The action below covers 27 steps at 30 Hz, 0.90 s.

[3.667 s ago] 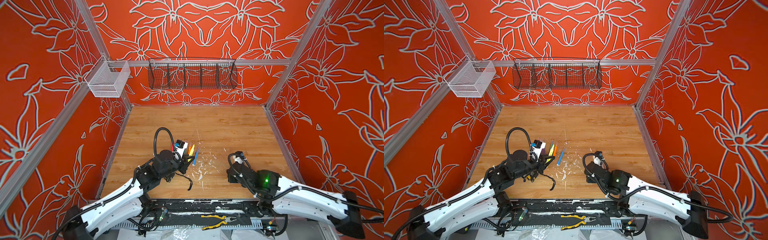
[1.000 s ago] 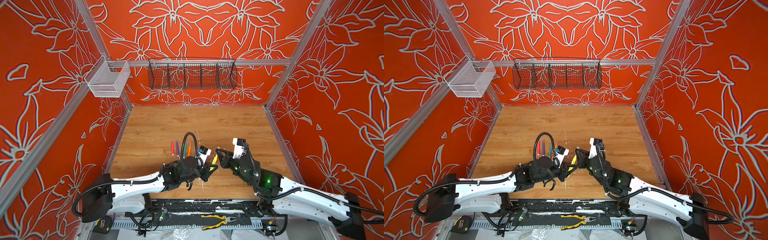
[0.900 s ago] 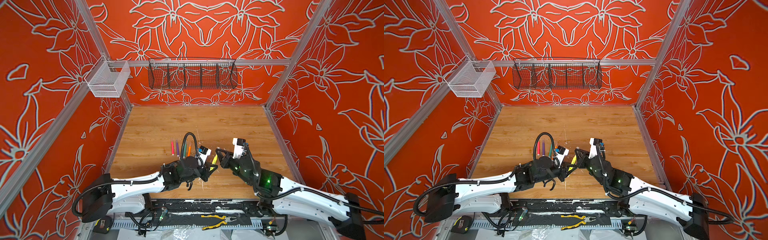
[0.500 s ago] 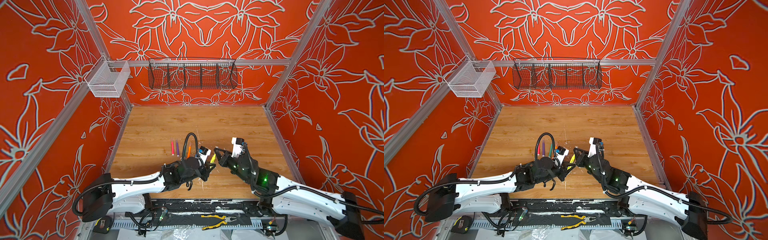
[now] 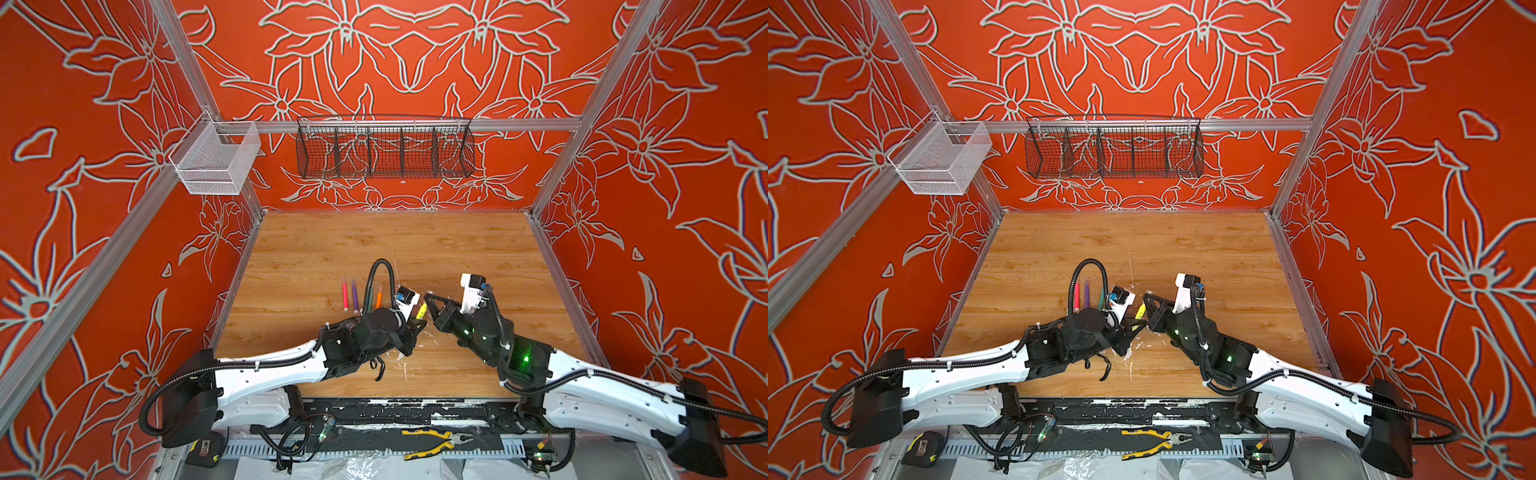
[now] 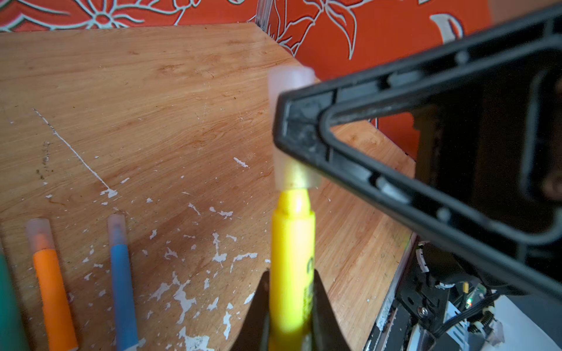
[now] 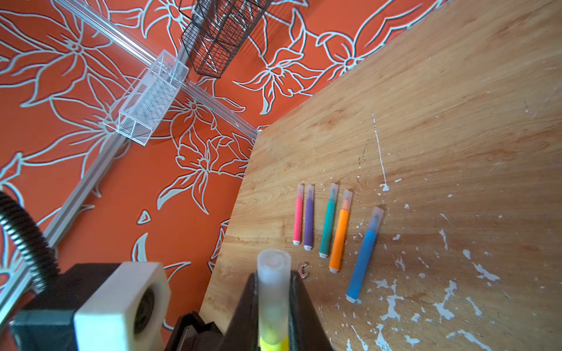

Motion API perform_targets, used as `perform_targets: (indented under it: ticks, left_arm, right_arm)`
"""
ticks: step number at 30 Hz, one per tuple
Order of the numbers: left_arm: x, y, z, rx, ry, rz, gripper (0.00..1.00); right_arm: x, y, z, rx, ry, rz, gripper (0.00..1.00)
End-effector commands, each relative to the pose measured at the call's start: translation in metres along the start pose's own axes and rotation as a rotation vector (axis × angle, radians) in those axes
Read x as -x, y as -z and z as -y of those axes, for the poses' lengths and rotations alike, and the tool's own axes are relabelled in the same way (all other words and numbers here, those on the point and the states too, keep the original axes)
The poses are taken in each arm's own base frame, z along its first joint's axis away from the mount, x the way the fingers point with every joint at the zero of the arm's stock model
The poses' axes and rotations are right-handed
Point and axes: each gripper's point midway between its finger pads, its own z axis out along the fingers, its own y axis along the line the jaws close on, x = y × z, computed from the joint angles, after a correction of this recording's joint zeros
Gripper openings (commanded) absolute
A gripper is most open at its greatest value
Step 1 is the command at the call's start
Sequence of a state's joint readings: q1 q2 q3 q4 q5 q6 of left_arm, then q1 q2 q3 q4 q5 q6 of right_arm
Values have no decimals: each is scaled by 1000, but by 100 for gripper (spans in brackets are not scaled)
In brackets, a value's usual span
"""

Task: Insert the pens into the pen caps
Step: 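Lower the cap onto the yellow highlighter tip with the right gripper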

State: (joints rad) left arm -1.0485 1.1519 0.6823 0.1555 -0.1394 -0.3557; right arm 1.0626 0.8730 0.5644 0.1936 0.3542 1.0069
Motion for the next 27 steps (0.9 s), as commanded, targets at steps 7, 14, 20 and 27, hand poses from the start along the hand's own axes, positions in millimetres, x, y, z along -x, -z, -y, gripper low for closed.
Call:
perform_targets:
  ticks: [7, 14, 20, 27]
  left_arm:
    - [67, 18, 13, -69, 26, 206, 0]
    - [65, 11, 10, -106, 58, 188, 0]
    - [66, 8, 10, -133, 61, 154, 0]
    - [70, 9, 22, -197, 39, 159, 0]
  right_arm:
    - [-53, -7, -6, 71, 26, -207, 7]
    - [-50, -1, -1, 65, 68, -177, 15]
    - [-43, 6, 4, 46, 131, -139, 17]
    - [-42, 14, 5, 48, 161, -145, 24]
